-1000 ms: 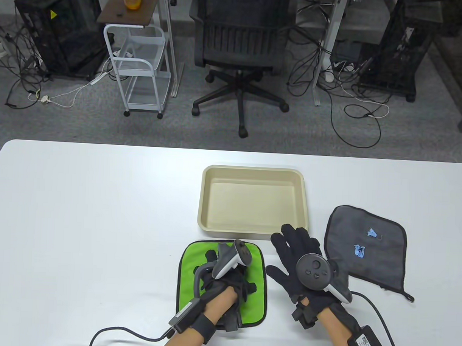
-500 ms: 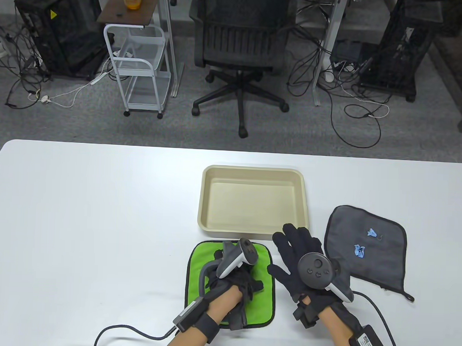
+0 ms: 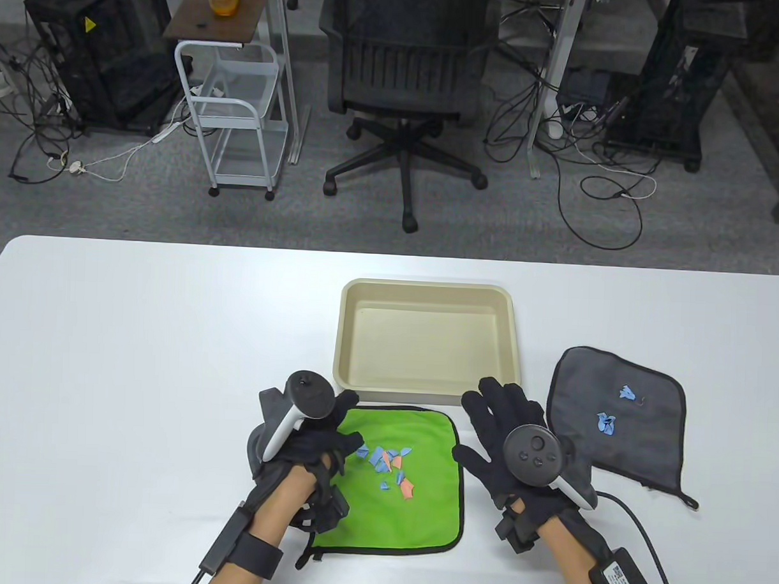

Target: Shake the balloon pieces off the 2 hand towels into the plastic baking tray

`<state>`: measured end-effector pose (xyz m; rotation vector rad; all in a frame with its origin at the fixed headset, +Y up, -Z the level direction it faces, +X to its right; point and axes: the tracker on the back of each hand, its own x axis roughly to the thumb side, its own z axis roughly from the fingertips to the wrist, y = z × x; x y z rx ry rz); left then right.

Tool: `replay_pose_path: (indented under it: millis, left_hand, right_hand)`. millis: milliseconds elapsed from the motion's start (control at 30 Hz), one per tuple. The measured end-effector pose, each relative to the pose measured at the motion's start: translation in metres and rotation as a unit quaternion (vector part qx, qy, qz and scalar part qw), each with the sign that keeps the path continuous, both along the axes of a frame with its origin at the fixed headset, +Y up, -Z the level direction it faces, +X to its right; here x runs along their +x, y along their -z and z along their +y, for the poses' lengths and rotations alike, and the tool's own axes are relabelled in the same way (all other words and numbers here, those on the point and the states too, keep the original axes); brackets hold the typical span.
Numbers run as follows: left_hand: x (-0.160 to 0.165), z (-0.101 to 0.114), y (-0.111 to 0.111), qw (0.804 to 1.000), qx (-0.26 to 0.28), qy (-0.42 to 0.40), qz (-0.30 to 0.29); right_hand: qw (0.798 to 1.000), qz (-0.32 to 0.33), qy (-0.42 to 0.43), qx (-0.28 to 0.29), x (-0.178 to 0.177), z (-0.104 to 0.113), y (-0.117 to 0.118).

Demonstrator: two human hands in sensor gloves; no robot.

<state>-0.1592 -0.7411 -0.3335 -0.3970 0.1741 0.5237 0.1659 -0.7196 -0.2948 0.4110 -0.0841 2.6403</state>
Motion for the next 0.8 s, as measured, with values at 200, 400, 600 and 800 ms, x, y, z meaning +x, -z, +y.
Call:
replay_pose_path:
  millis: [200,400,600,800]
  left_hand:
    - [-0.019,-0.038,0.005,0.997,-0.03,0.063,0.022]
    - [-0.02,-0.057,0.009,0.992,-0.051,0.117,0.023]
    - [-0.019,-0.062,0.01,0.99,-0.053,0.132,0.024]
    - [-0.018,-0.062,0.009,0.99,-0.051,0.13,0.032]
  right_hand:
    - [1.0,-0.002,-0.004,-0.004,0.0,-0.001,0.0]
    - [1.0,-0.003,-0.01,-0.008,-0.001,-0.001,0.0]
    - [1.0,-0.002,-0.013,-0.009,-0.002,-0.001,0.0]
    - [1.0,-0.003,-0.015,-0.011,-0.003,-0.002,0.0]
